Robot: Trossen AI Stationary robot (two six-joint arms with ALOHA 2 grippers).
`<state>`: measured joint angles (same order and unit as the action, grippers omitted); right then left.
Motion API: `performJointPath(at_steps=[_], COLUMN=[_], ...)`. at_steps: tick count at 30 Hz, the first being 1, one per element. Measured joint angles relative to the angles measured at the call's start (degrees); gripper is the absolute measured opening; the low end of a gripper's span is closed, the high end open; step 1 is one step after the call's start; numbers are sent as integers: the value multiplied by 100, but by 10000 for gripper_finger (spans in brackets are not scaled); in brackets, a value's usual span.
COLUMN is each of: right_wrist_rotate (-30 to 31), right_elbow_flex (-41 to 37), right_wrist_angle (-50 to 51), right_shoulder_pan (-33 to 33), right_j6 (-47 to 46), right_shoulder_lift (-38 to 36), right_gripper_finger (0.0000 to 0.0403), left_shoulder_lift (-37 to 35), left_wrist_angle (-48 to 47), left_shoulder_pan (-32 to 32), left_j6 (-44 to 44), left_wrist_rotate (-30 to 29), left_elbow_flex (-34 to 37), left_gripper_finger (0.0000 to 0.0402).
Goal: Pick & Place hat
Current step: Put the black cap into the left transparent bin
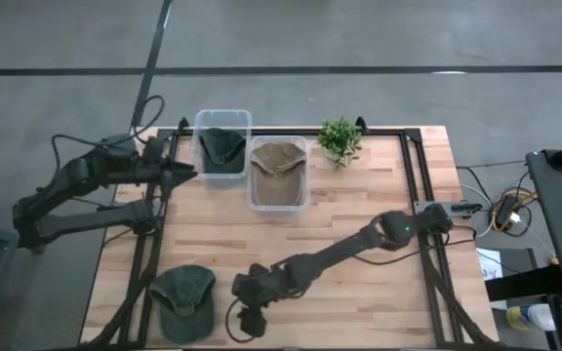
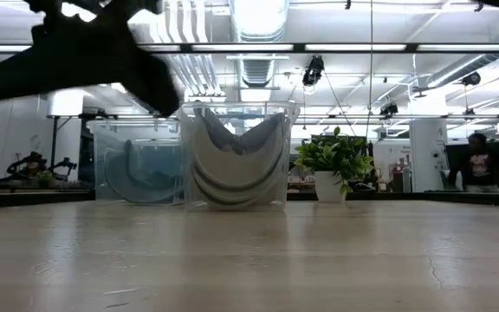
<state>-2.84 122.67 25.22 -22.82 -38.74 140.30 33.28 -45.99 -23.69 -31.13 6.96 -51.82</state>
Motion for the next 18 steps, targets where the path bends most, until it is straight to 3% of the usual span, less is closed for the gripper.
performJointPath(at_steps=[9,18], right_wrist_rotate=[888,1066], right_elbow_flex=[-10,-11], right_wrist_angle=[2469,3815], right_shoulder_pan=[-220,-388], right_j6=[575,744], right_shoulder_lift=[-786,-1226], right_gripper_finger=[219,219], left_shoulder_lift=[113,315], left_wrist_angle=[269,304], left_shoulder_pan=[601,1794], left_j6=[333,757], left_wrist_rotate=[457,455], left_elbow_flex=[531,623], left_gripper_finger=[167,167])
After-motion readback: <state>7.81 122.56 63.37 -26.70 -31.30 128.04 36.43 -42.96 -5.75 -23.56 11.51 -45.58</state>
